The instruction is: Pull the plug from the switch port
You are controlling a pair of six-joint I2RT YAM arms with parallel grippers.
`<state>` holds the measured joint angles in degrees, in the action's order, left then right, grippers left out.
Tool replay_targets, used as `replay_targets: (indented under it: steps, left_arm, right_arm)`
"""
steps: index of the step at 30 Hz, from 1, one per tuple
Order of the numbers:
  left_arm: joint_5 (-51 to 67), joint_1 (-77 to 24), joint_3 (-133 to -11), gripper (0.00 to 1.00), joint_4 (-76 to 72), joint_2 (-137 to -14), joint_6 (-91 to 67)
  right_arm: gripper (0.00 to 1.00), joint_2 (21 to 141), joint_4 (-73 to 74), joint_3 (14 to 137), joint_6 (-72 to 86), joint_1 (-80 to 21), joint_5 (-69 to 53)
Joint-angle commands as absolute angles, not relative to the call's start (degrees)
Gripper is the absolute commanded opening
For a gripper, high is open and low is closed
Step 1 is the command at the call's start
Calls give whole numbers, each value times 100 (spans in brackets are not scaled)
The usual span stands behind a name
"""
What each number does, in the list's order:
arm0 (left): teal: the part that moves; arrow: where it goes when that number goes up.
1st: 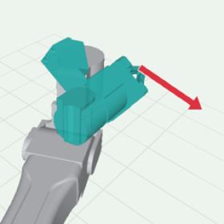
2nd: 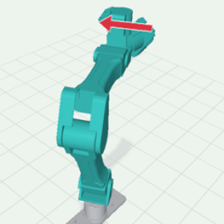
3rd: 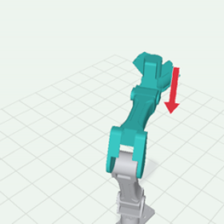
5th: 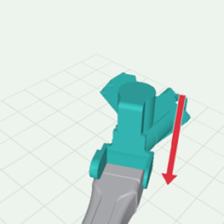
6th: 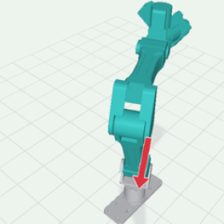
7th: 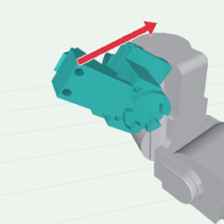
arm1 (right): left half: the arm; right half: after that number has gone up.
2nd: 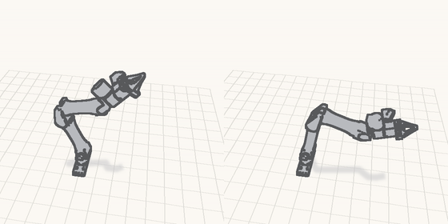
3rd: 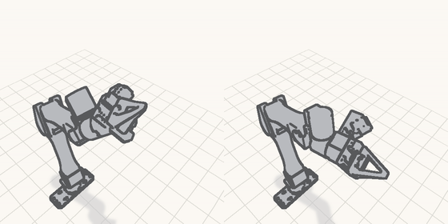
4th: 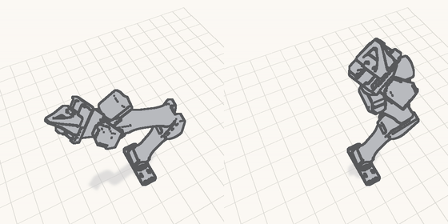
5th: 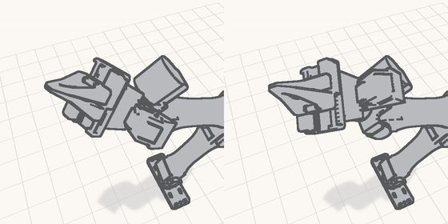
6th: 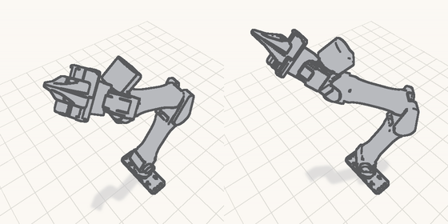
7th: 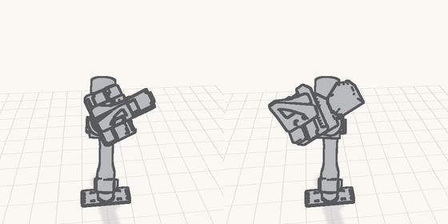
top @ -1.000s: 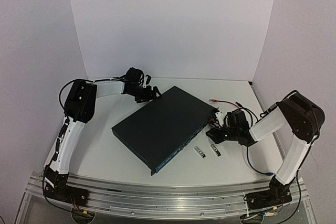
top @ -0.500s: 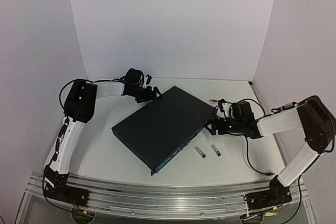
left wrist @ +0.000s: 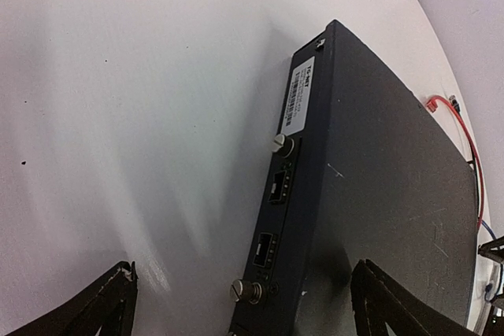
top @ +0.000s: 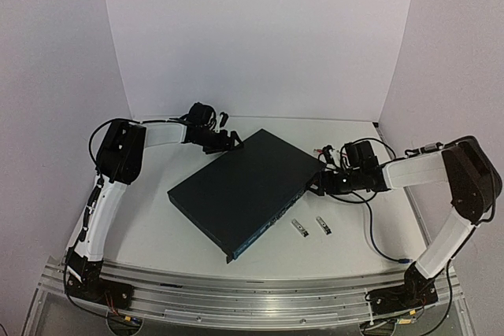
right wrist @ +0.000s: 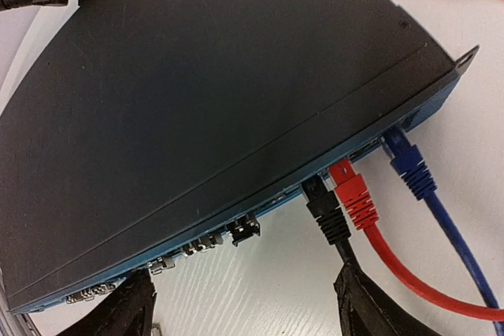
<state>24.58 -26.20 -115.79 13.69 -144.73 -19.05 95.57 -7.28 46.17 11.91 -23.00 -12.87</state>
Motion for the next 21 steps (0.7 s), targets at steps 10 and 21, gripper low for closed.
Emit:
replay_targets:
  steps: [10, 21]
  left_arm:
    - [2513, -2637, -11408, 95, 1934, -14598, -1802]
    - [2484, -2637, -11448, 94, 1962, -14626, -1814]
  right_arm:
    - [52, 10200, -536, 5189, 404, -2292, -1681]
    - [38, 10494, -523, 5422, -333, -2302, -1519]
